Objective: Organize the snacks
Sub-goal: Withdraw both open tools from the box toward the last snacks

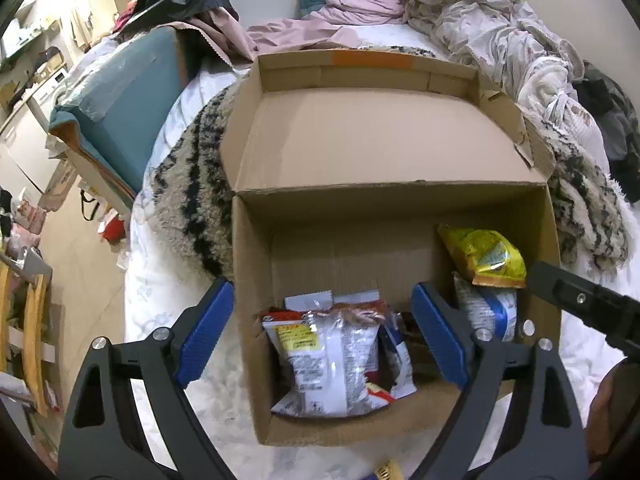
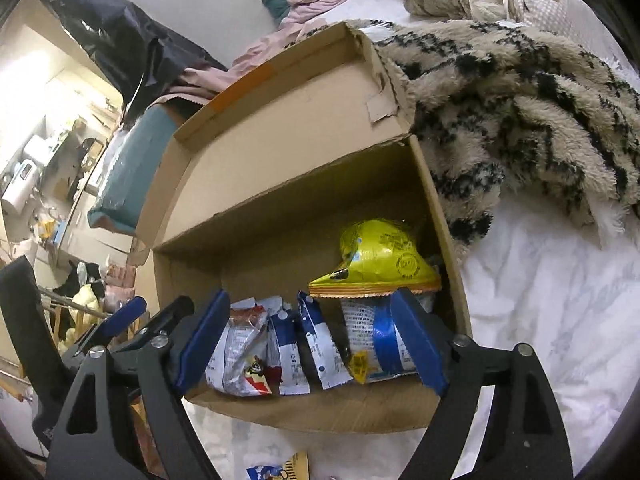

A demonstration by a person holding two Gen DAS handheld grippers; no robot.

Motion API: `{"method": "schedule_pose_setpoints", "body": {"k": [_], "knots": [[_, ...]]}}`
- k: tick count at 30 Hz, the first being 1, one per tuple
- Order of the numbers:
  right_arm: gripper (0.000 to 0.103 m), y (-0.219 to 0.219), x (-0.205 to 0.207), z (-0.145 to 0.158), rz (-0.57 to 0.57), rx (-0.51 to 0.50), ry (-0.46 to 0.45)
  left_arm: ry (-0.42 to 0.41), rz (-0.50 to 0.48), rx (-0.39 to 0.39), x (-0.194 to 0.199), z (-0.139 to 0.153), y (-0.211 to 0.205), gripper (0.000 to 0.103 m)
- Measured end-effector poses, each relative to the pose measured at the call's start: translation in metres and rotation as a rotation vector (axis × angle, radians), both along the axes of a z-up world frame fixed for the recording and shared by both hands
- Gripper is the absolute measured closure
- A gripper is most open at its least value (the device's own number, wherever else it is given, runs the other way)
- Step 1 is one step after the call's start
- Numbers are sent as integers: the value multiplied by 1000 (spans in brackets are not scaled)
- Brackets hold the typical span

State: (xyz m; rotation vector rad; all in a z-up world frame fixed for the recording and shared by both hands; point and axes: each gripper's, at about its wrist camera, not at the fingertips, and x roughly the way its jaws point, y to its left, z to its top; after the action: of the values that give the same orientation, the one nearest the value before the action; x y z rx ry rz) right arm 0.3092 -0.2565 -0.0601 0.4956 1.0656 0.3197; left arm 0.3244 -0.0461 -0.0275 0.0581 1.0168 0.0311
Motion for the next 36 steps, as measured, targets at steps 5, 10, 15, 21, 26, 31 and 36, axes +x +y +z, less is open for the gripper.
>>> {"method": "schedule_pose_setpoints", "body": {"k": [5,10,15,21,26,31,36], "knots": [[18,-2,-11,1,0,4,15,-1,5,-1,-16,3,7,15],[18,0,-24,7,14,-19,16,-10,11,-16,-36,5,20,15],[18,6,-43,19,40,-47,-7,-14,22,-35,-56,13,30,15],[18,8,-66,20,43,-57,-1,-20,10,-23,-81,21,38,15],[18,9,-86,18,41,-64,14,3,18,-45,-102,17,49,15],[18,7,-110,16,32,-44,27,57,28,-100,-122,3,61,15],[18,4,-133,19,15,1,8,62,43,-104,-146,-3,70,15]]}}
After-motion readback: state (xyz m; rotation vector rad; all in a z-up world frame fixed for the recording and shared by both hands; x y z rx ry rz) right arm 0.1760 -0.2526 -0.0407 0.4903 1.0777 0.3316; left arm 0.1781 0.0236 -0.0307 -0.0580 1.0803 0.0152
